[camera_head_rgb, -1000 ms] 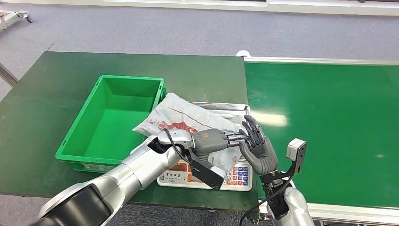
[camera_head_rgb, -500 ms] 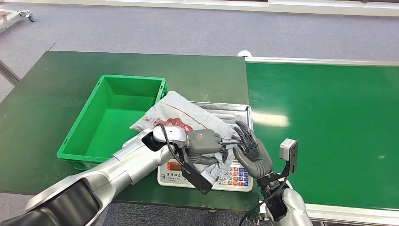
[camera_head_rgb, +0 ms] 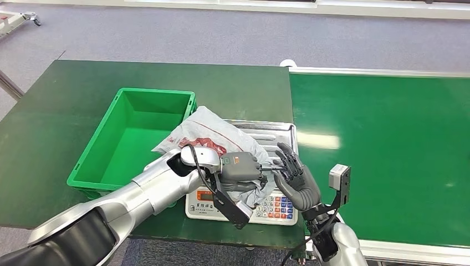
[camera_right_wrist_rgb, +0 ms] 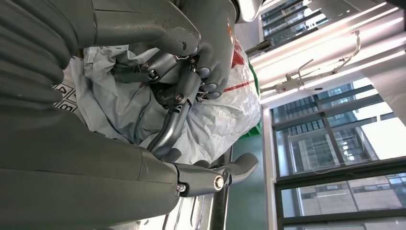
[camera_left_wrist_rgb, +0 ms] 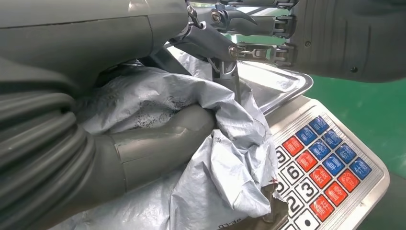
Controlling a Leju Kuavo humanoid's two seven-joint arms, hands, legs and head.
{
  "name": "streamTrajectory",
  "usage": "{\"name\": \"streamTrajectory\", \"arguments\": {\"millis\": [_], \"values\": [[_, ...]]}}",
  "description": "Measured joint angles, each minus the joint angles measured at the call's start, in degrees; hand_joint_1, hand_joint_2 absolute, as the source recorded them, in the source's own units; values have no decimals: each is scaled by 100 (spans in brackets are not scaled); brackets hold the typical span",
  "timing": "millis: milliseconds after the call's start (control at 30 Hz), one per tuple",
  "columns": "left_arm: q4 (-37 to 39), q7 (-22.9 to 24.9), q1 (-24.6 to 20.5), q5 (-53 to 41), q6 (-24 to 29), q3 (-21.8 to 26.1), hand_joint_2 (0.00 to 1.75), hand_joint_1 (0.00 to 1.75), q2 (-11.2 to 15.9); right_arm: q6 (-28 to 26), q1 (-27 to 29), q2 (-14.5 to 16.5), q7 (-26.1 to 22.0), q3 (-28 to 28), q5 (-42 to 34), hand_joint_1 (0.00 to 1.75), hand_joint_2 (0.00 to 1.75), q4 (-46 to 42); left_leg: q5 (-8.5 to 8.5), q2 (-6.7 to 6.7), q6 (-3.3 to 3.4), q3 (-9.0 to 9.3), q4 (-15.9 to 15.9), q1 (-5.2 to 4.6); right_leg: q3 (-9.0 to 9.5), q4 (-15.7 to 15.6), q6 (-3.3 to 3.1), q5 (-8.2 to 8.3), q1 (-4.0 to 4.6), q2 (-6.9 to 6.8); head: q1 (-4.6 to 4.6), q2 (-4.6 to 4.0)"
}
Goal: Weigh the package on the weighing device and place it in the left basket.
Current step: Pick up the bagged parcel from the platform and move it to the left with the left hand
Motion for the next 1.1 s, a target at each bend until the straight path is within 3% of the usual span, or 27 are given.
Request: {"name": "streamTrajectory", "arguments": {"millis": [333, 500, 600, 700, 867, 1100], "values": [[2, 5, -7, 114, 40, -62, 175, 175, 15, -14, 12, 0, -5, 2, 0, 0, 175, -1, 0, 0, 0, 0, 0, 0, 0, 0, 0, 0, 0, -2, 1, 0], [-104, 333, -51, -134, 765, -168, 175, 175, 82, -33, 2, 0, -50, 2, -5, 0, 175, -27, 6, 0, -1, 1, 0, 0, -2, 0, 0, 0, 0, -1, 1, 0], [-582, 925, -116, -491, 1156, -226, 175, 175, 315, -31, -49, 2, -132, 1, -23, 0, 175, -94, 10, 6, -3, 1, 0, 0, -6, 1, -2, 3, -1, 5, 2, 0], [-1355, 1424, -211, -727, 982, -116, 175, 175, 722, 12, -78, 9, -205, 12, -41, 0, 175, -214, 11, 20, -6, 8, -1, 1, -10, 1, -7, 6, 0, 21, 1, 0], [-2093, 1651, -175, -1167, 1043, 269, 175, 175, 1197, 74, -63, 38, -258, 32, -58, 0, 175, -369, 16, 23, -14, 10, -5, 7, -13, 2, -12, 7, 9, 26, 2, 0], [-2541, 1709, -66, -1482, 1121, 756, 175, 175, 1370, 113, 29, 77, -271, 31, -63, 0, 175, -540, 16, 23, -14, 9, -4, 7, -14, 2, -12, 8, 9, 26, 1, 0]]}}
